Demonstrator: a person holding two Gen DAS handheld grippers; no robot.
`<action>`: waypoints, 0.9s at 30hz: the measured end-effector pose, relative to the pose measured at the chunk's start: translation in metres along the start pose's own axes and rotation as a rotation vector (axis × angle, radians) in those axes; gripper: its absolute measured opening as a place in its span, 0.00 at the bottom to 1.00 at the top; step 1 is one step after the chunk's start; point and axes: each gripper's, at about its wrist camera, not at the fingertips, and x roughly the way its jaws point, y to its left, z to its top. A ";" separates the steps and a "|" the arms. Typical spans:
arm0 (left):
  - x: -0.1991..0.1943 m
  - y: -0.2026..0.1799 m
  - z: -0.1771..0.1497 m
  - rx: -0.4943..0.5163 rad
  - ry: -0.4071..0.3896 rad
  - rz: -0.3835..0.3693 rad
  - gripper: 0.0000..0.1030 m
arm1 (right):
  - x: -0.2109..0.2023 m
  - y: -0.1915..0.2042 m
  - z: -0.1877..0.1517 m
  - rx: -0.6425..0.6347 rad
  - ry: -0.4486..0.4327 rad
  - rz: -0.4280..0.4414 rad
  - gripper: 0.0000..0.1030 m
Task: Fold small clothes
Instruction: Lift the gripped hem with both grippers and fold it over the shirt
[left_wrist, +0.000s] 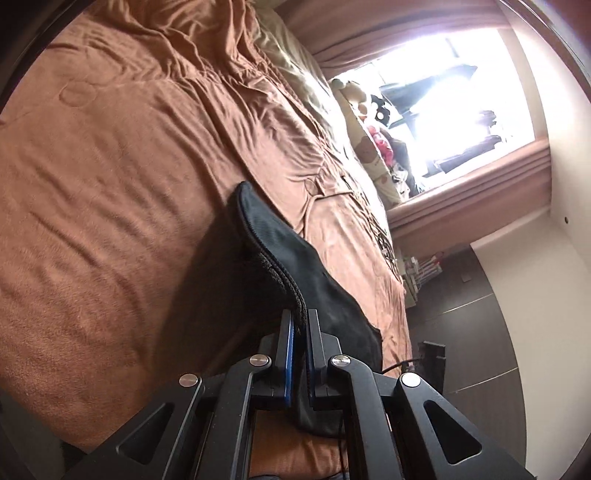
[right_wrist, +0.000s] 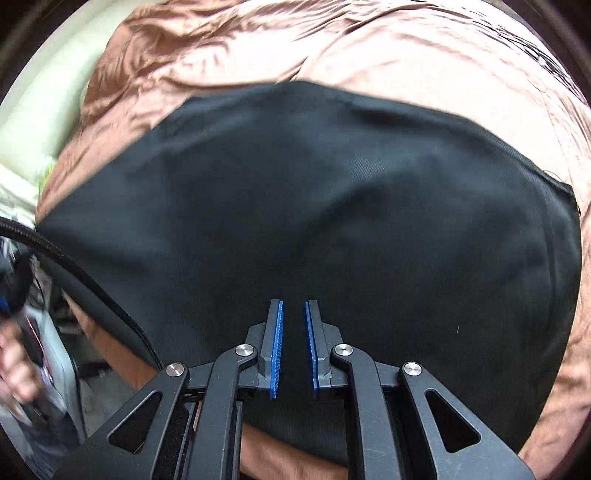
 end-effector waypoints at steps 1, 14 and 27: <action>0.001 -0.006 0.001 0.008 0.001 -0.005 0.05 | 0.001 0.004 -0.003 -0.019 0.013 -0.008 0.09; 0.009 -0.057 0.010 0.083 0.010 -0.036 0.05 | 0.036 0.023 -0.024 -0.105 0.122 -0.012 0.09; 0.028 -0.111 0.003 0.177 0.053 -0.064 0.05 | -0.006 -0.004 -0.035 -0.042 -0.053 0.074 0.09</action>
